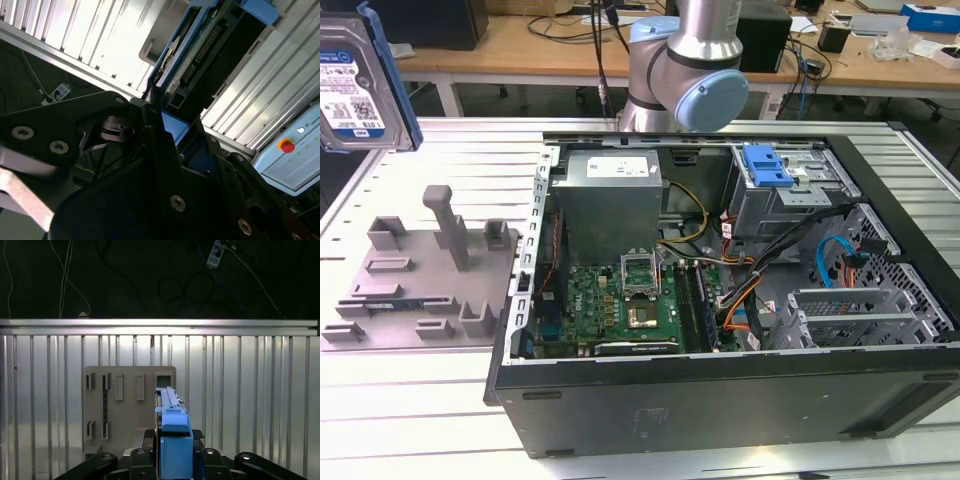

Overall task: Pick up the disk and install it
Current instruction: 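Pick up the disk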

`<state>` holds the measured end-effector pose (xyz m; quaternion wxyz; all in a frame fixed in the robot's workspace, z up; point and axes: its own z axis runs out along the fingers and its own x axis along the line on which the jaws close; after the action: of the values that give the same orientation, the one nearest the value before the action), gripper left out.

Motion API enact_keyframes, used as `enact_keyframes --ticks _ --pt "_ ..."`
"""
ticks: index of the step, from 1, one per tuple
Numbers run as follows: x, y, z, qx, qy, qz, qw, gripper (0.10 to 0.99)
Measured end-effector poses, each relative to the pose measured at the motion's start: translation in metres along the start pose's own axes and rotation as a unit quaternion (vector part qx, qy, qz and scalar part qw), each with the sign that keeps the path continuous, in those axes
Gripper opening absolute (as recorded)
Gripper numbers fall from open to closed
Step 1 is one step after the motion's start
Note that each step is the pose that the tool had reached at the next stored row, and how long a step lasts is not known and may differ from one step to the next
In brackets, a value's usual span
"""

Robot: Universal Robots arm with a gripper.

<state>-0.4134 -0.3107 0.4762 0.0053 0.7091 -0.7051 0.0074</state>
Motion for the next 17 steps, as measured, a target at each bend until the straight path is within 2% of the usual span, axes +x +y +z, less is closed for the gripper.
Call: enact_keyframes --ticks 3,11,17 --pt "0.0002 0.0000 -0.0031 0.0000 0.0000 0.000 1.0000 0.365" --pt "0.0008 -0.0002 -0.0035 -0.0001 0.0000 0.001 1.0000 0.365" --pt "0.0051 -0.0076 -0.0103 0.0000 0.0000 0.001 1.0000 0.365"
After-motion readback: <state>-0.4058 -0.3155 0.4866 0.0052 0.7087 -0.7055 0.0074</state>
